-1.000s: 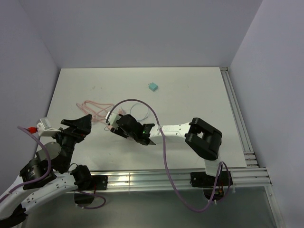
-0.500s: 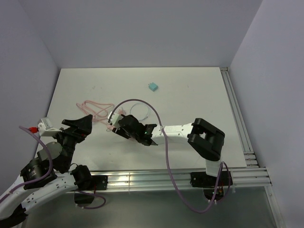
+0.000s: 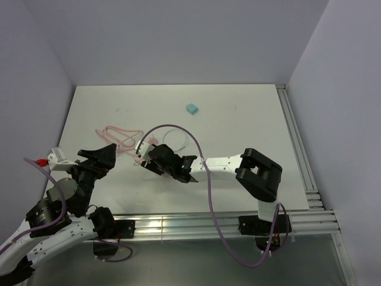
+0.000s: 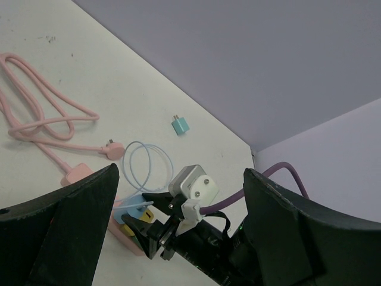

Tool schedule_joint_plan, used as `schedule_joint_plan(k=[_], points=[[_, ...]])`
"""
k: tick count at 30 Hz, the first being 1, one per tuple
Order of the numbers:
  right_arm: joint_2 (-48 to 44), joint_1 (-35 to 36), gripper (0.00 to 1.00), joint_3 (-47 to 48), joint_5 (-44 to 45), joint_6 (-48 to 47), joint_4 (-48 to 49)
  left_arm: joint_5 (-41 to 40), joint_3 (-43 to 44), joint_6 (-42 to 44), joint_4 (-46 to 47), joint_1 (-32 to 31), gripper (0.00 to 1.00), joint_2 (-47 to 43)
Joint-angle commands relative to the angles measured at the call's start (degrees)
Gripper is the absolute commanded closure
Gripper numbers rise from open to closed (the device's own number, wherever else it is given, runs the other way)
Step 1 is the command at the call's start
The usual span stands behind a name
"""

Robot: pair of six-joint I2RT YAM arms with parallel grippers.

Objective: Insert the plug

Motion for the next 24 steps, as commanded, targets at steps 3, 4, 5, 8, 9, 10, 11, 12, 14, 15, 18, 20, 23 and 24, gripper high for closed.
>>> schedule_joint_plan(k=[3,4,5,8,9,10,11,12,14,15,18,20,23,24], points=[[0.1,0.1,1.00,0.7,-3.2,2.0,-5.1,0.5,0.4,1.6,2.2,0.1,0.09,0.9],[0.1,0.1,1.00,0.7,-3.4,2.1,-5.3,0.5,0.3,1.8,2.4,0.1,0.09,0.9],[0.0,0.1,1.00,0.6,-3.5,2.0,-5.1,0.6,0.3,1.9,2.6,0.1,0.09,1.0],[0.4,0.2,1.00,0.9,-2.8,1.9,-5.9,0.6,0.3,1.9,2.6,0.1,0.09,1.1],[0.9,0.2,1.00,1.0,-2.8,1.8,-6.1,0.7,0.4,1.9,2.5,0.1,0.09,1.2],[1.1,0.1,1.00,1.1,-2.8,1.7,-6.2,0.7,0.5,1.8,2.5,0.1,0.09,1.2],[1.8,0.2,1.00,1.6,-2.7,1.7,-6.5,0.7,0.5,1.8,2.4,0.2,0.09,1.2],[2.2,0.1,1.00,1.9,-2.6,1.8,-6.8,0.7,0.5,1.6,2.4,0.1,0.09,1.2],[3.5,0.0,1.00,2.7,-2.3,2.4,-8.2,0.8,0.4,1.5,2.2,0.1,0.09,1.1],[3.8,-0.1,1.00,2.8,-2.3,2.7,-8.5,0.8,0.4,1.4,1.9,0.1,0.09,1.0],[4.7,-0.2,1.00,2.5,-2.5,4.2,-9.5,0.7,0.5,1.2,1.4,0.1,0.09,0.7],[4.6,-0.3,1.00,0.7,-3.2,7.0,-9.0,0.7,0.4,1.2,1.4,0.1,0.09,0.3],[4.7,-0.2,1.00,-1.8,-3.2,9.2,-8.4,0.7,0.3,1.0,1.2,0.1,0.09,-0.3],[4.8,-0.2,1.00,-2.2,-3.2,10.4,-8.4,0.6,0.3,1.0,1.2,0.1,0.09,-0.3]])
